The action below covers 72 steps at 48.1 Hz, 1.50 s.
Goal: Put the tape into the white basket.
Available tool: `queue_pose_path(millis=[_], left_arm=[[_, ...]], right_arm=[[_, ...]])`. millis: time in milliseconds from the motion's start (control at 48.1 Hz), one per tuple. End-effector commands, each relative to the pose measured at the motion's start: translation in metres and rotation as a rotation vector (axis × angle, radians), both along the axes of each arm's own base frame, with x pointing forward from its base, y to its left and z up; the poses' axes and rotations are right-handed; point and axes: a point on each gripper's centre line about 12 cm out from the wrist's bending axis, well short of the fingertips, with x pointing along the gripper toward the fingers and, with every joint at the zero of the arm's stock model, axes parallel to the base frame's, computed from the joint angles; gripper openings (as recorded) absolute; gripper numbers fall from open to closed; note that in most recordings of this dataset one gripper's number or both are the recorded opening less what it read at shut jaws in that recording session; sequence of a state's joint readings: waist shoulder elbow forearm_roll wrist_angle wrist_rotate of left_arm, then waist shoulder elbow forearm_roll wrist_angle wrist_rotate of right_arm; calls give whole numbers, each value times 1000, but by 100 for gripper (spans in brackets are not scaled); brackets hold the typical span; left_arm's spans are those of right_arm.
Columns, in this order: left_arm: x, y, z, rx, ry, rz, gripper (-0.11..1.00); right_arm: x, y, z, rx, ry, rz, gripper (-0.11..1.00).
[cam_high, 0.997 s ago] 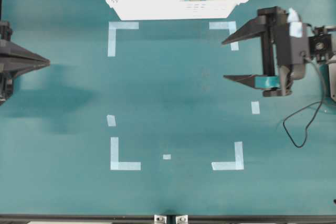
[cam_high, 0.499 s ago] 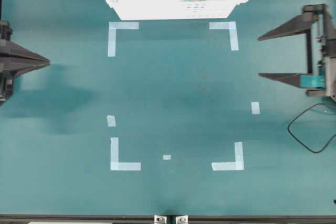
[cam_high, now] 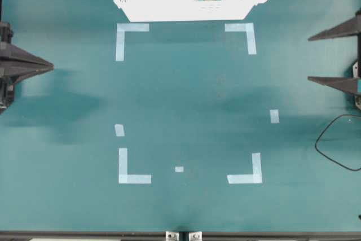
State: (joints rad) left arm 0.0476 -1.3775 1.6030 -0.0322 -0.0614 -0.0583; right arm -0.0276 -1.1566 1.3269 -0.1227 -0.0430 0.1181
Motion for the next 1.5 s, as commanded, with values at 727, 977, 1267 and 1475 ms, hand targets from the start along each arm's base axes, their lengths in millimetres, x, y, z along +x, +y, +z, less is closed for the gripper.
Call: queue_pose_path(millis=[727, 977, 1267, 1475], left_arm=[[1, 2, 4, 5, -10, 12, -11], [1, 2, 5, 5, -12, 12, -11], [1, 2, 4, 5, -12, 12, -11], [1, 2, 5, 11, -13, 11, -11]], right_arm=[[-18, 0, -53, 6, 90, -5, 94], [-20, 0, -59, 6, 104, -5, 94], [-23, -1, -70, 7, 159, -9, 94], [-23, 0, -73, 7, 164, -9, 94]])
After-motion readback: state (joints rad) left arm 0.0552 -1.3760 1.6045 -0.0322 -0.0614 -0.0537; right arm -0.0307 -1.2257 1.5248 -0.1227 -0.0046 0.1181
